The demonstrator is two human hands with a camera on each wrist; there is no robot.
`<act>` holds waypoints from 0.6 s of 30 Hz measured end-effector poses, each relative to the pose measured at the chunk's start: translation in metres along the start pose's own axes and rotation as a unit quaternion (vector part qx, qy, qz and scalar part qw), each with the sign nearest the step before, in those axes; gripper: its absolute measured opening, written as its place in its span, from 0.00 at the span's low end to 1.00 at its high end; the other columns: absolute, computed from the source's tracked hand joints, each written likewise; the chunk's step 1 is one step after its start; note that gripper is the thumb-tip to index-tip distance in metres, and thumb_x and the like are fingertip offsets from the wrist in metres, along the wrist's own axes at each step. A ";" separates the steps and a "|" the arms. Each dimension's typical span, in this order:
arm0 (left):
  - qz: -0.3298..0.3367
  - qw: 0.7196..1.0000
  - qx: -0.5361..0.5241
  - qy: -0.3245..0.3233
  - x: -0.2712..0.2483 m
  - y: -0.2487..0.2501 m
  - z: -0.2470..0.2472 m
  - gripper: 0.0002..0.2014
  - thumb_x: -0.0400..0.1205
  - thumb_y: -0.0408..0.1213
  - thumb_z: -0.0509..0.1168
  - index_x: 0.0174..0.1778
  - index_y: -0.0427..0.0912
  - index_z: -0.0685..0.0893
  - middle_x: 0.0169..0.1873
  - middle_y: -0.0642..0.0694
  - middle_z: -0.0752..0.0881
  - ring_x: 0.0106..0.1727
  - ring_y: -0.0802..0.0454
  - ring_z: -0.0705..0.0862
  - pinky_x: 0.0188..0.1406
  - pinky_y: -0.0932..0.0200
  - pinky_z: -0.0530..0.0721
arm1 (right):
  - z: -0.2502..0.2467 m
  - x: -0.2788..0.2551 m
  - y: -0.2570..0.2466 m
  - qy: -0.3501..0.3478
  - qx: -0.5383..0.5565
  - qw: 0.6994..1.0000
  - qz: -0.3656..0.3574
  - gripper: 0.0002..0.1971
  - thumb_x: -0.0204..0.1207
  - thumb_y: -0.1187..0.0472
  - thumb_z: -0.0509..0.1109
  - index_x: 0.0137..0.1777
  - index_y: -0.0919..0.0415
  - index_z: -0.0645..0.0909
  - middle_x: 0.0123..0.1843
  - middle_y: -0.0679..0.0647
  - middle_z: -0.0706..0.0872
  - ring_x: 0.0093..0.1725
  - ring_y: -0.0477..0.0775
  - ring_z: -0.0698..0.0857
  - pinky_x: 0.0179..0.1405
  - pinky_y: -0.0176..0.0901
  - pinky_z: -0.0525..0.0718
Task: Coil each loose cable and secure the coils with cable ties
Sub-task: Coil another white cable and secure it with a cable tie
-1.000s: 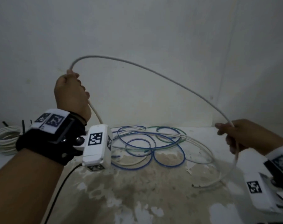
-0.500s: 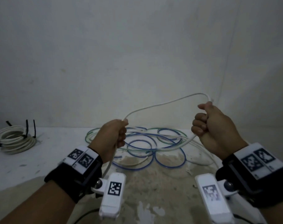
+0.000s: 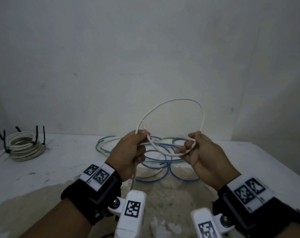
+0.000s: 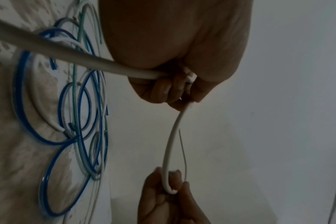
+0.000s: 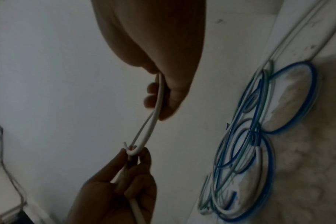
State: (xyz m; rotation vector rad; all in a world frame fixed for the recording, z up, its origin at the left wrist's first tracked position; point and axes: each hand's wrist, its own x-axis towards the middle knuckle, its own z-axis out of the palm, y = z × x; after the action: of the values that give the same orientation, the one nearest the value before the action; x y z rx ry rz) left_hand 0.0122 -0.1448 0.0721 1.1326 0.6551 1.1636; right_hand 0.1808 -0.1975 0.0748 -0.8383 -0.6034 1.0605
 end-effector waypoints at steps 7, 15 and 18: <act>0.068 0.996 -0.041 0.045 0.010 0.008 -0.001 0.15 0.89 0.33 0.50 0.36 0.40 0.71 0.28 0.49 0.76 0.32 0.51 0.72 0.36 0.58 0.72 | 0.010 -0.015 0.023 -0.083 -0.281 0.955 0.044 0.14 0.78 0.45 0.66 0.51 0.56 0.79 0.50 0.57 0.88 0.51 0.55 0.87 0.48 0.52 0.84; 0.059 0.981 -0.185 -0.001 0.012 0.028 -0.004 0.13 0.89 0.36 0.49 0.38 0.42 0.70 0.24 0.51 0.67 0.18 0.59 0.62 0.14 0.67 0.65 | 0.033 -0.037 0.070 -0.238 -0.233 0.925 0.182 0.10 0.75 0.49 0.72 0.45 0.56 0.86 0.45 0.52 0.89 0.47 0.51 0.85 0.55 0.50 0.79; 0.043 0.982 -0.182 -0.012 0.010 0.029 -0.006 0.11 0.89 0.37 0.50 0.44 0.39 0.73 0.22 0.52 0.67 0.17 0.59 0.62 0.13 0.68 0.63 | 0.043 -0.047 0.068 -0.294 -0.312 0.899 0.092 0.14 0.81 0.53 0.66 0.38 0.62 0.83 0.35 0.51 0.82 0.33 0.45 0.81 0.36 0.35 0.79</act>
State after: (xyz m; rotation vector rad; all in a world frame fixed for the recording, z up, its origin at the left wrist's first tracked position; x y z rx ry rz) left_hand -0.0009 -0.1335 0.0984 0.8686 0.3569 1.2800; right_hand 0.0954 -0.2116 0.0404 -1.1458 -1.4544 1.3266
